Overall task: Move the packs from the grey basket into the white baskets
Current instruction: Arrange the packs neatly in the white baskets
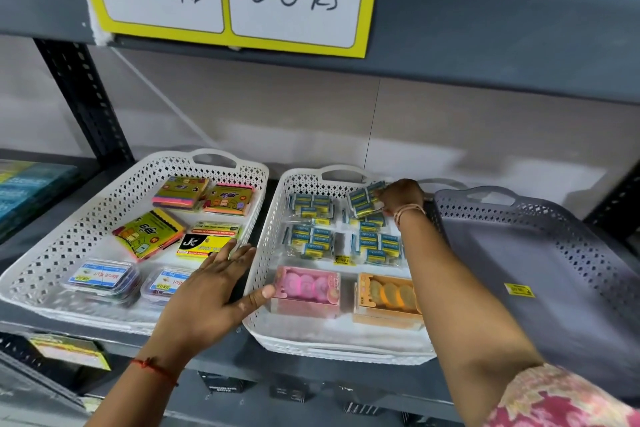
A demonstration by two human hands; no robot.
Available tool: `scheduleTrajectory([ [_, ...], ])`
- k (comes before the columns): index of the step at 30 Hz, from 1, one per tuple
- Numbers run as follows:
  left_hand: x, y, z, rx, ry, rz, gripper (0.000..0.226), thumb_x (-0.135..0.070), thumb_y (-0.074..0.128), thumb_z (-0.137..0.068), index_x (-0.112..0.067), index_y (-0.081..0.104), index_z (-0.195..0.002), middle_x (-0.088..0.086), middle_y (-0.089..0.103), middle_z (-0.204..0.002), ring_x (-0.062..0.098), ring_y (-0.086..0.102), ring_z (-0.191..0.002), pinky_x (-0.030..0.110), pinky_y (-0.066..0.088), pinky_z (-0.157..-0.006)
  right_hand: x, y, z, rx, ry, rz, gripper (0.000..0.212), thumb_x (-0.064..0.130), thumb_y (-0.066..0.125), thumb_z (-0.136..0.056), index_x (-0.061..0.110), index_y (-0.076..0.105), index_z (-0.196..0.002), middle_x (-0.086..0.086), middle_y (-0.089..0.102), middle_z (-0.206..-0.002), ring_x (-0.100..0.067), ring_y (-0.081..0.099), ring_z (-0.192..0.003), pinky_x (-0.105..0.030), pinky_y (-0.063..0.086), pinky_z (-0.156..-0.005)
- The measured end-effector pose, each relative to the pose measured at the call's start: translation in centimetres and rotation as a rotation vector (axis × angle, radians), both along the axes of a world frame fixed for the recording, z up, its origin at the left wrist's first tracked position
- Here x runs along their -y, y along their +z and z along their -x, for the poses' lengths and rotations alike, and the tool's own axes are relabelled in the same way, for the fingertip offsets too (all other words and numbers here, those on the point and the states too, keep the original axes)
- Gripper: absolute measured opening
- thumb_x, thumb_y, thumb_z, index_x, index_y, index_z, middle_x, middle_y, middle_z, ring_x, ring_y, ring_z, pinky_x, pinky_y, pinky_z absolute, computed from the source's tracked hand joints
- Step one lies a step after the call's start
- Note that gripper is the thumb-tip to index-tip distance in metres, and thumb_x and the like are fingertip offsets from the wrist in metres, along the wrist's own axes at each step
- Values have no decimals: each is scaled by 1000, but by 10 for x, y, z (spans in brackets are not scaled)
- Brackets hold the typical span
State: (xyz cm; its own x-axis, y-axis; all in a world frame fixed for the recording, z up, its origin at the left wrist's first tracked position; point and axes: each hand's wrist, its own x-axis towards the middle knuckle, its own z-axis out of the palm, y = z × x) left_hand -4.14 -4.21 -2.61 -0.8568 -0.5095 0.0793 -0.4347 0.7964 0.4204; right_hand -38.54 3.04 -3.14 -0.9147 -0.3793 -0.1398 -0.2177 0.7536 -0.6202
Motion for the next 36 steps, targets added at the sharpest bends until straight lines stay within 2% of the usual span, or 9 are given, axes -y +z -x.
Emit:
scheduleTrajectory([
  [4, 0, -1, -1, 9, 4, 0, 116, -93, 1, -49, -26, 20, -142, -6, 18, -153, -1, -7, -133, 22, 6, -108, -6, 3, -9, 114, 30, 87, 20, 12, 54, -91, -4, 64, -95, -17, 69, -107, -29, 69, -91, -25, 52, -51],
  [6, 0, -1, -1, 4, 3, -3, 117, -93, 1, -49, -26, 22, -142, -6, 18, -153, -2, -6, -133, 22, 6, -108, -11, 3, -15, 57, 34, -13, 15, 4, 53, -90, -5, 62, -81, -20, 68, -104, -30, 67, -94, -27, 52, -61],
  [7, 0, -1, -1, 2, 2, -4, 117, -93, 2, -49, -25, 22, -142, -6, 19, -153, -2, -5, -133, 22, 6, -108, -12, 2, -17, -27, 37, -70, 14, 3, 54, -89, -7, 63, -88, -21, 68, -106, -31, 66, -98, -29, 52, -69],
  [12, 1, -2, 0, -9, 1, -9, 117, -94, 2, -49, -25, 23, -141, -5, 20, -153, -1, -5, -133, 24, 7, -110, -10, 6, -23, -318, 281, -290, 33, 8, 59, -87, 0, 59, -120, -16, 62, -127, -29, 58, -116, -32, 46, -97],
  [15, 1, -3, 0, -14, -5, -6, 117, -93, 2, -49, -25, 24, -141, -4, 21, -153, -1, -5, -133, 23, 6, -110, -10, 5, -25, -231, 551, -405, 60, 17, 69, -83, 16, 44, -138, -10, 50, -141, -28, 49, -127, -34, 39, -106],
  [23, 1, -1, 0, -13, -9, 1, 117, -93, 2, -49, -24, 25, -141, -3, 22, -152, -1, -4, -132, 24, 8, -111, -16, 0, -24, -315, 653, -327, 53, 3, 71, -77, 16, 53, -125, -11, 54, -132, -28, 52, -119, -31, 42, -96],
  [31, 7, 16, 8, -88, -39, -88, 118, -94, 6, -48, -23, 26, -140, -5, 18, -152, 1, -9, -135, 20, -4, -108, -16, 2, -24, -343, 671, -408, 55, 15, 71, -78, 20, 48, -127, -12, 58, -127, -29, 55, -113, -33, 45, -94],
  [34, 25, 37, 52, -65, -77, 16, 112, -91, 11, -55, -19, 27, -140, -6, 18, -150, 7, 4, -139, 23, 6, -111, -14, 3, -22, -337, 671, -427, 56, 17, 69, -78, 23, 45, -128, -11, 58, -126, -30, 55, -113, -35, 46, -94],
  [36, 40, 42, 96, -2, -99, 95, 79, -69, 36, -77, -21, 30, -139, 3, 33, -148, 19, 30, -137, 28, 24, -110, -12, 2, -18, -307, 675, -445, 63, 12, 67, -78, 24, 39, -133, -13, 58, -125, -30, 57, -110, -37, 50, -93],
])
